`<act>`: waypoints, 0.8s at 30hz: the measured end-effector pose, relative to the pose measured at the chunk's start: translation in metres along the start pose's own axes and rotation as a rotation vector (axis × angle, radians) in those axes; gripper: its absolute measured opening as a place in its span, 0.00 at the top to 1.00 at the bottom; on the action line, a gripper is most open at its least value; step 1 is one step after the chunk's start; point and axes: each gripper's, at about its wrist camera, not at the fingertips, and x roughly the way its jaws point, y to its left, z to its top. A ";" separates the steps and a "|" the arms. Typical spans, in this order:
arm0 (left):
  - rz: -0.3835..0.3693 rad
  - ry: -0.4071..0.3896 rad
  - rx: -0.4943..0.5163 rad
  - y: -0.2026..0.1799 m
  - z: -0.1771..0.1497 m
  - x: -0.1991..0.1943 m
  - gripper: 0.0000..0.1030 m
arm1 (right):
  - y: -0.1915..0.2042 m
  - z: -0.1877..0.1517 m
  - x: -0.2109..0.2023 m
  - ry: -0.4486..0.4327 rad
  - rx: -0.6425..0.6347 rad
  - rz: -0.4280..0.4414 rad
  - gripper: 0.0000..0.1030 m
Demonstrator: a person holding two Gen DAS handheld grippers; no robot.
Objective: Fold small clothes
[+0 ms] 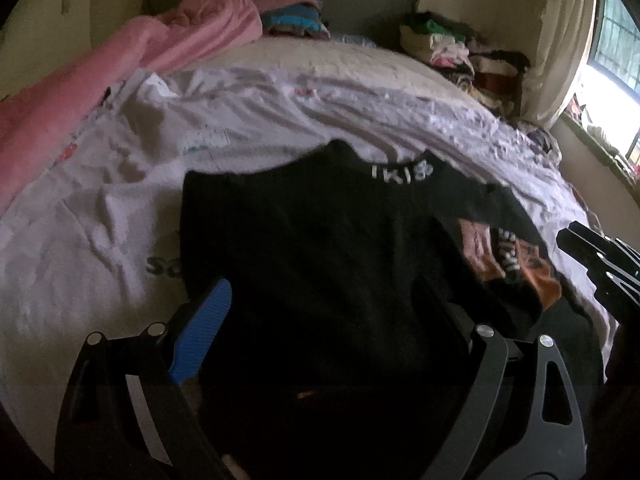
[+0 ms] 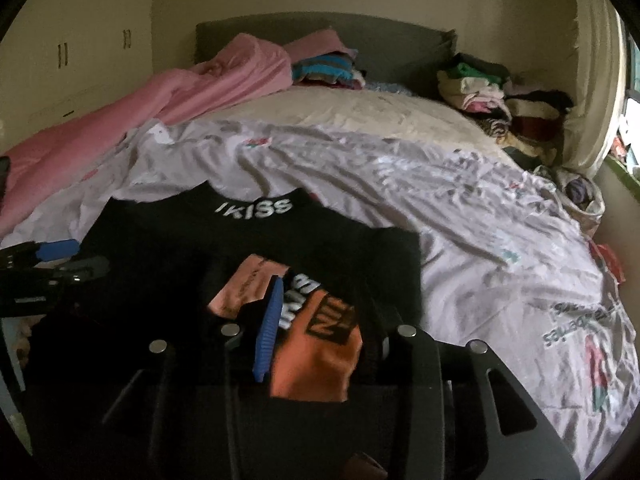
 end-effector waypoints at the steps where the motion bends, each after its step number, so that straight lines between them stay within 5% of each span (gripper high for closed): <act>1: -0.006 0.016 -0.002 0.000 -0.001 0.003 0.29 | 0.004 -0.002 0.001 0.009 -0.006 0.017 0.64; 4: -0.017 0.069 -0.020 0.004 -0.007 0.013 0.45 | 0.016 -0.004 0.005 0.034 -0.017 0.065 0.63; 10: -0.025 0.089 -0.017 0.007 -0.011 0.016 0.45 | 0.038 -0.006 0.015 0.073 -0.045 0.120 0.60; 17: -0.023 0.093 -0.015 0.007 -0.012 0.016 0.45 | 0.033 -0.020 0.045 0.187 -0.039 0.022 0.60; 24: -0.022 0.096 -0.010 0.005 -0.013 0.016 0.45 | 0.020 -0.030 0.054 0.218 0.027 0.042 0.55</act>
